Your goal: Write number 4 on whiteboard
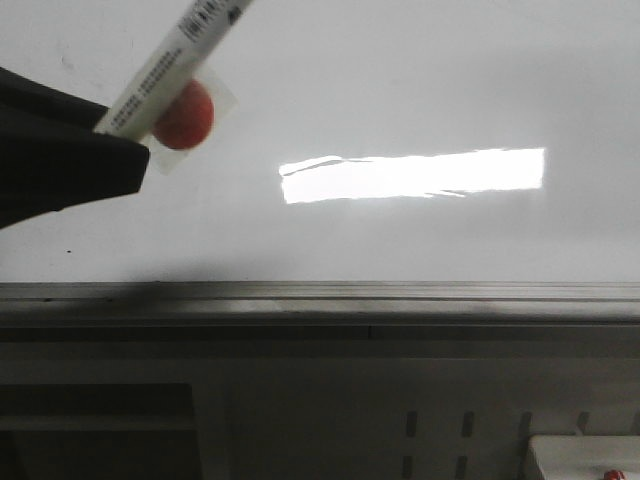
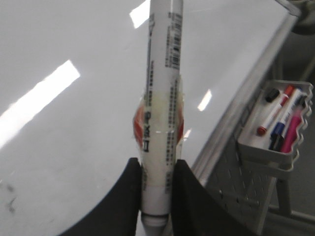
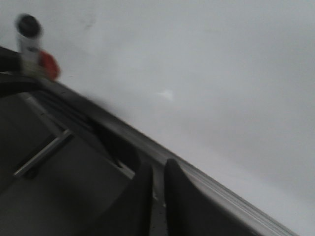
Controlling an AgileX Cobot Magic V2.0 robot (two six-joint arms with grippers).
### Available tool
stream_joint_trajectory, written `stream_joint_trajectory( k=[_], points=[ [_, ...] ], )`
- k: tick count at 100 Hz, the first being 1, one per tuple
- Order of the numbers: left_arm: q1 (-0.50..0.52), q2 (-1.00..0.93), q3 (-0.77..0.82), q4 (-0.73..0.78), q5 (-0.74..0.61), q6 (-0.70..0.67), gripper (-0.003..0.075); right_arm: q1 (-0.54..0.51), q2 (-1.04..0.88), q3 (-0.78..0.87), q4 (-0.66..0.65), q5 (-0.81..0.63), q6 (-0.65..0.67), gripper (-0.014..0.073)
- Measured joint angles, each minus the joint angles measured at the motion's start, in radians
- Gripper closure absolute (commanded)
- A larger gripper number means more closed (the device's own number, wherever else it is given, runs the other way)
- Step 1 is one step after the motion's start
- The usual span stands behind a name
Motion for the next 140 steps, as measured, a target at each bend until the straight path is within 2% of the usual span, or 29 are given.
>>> stream_joint_trajectory(
  k=[7, 12, 29, 66, 71, 76, 88, 103, 110, 127, 132, 140],
  points=[
    [0.000, 0.000, 0.000, 0.080, -0.010, 0.000, 0.0741, 0.098, 0.060, -0.034, 0.002, -0.023, -0.011, 0.0190],
    [0.000, 0.000, 0.000, 0.108, -0.026, 0.000, 0.0741, 0.154, 0.101, -0.059, -0.003, -0.038, -0.013, 0.0143],
    [0.000, 0.000, 0.000, 0.139, -0.079, 0.006, 0.0741, 0.254, 0.236, -0.137, -0.008, -0.092, -0.018, 0.0172],
    [0.000, 0.000, 0.000, 0.182, -0.084, 0.008, 0.0741, 0.279, 0.416, -0.256, -0.012, -0.122, -0.018, 0.0182],
    [0.000, 0.000, 0.000, 0.182, -0.084, 0.008, 0.0741, 0.281, 0.427, -0.259, -0.012, -0.122, -0.018, 0.0218],
    [0.000, 0.000, 0.000, 0.184, -0.084, 0.008, 0.0741, 0.281, 0.436, -0.259, -0.012, -0.118, -0.018, 0.0302],
    [0.000, 0.000, 0.000, 0.184, -0.084, 0.008, 0.0741, 0.283, 0.438, -0.259, -0.012, -0.113, -0.018, 0.0667],
    [0.000, 0.000, 0.000, 0.191, -0.080, 0.018, 0.0718, 0.289, 0.438, -0.260, -0.003, -0.106, -0.018, 0.0658],
    [0.000, 0.000, 0.000, 0.191, -0.069, 0.018, 0.0649, 0.289, 0.438, -0.260, -0.003, -0.104, -0.018, 0.0658],
    [-0.001, -0.009, -0.005, 0.142, 0.012, 0.013, 0.0405, 0.288, 0.442, -0.260, -0.045, -0.105, -0.018, 0.0658],
    [-0.001, -0.023, -0.003, 0.093, 0.047, 0.009, 0.0372, 0.284, 0.442, -0.260, -0.054, -0.108, -0.018, 0.0658],
    [-0.001, -0.068, -0.001, -0.014, 0.083, 0.007, 0.0365, 0.279, 0.442, -0.270, -0.057, -0.102, -0.018, 0.0658]
  ],
)
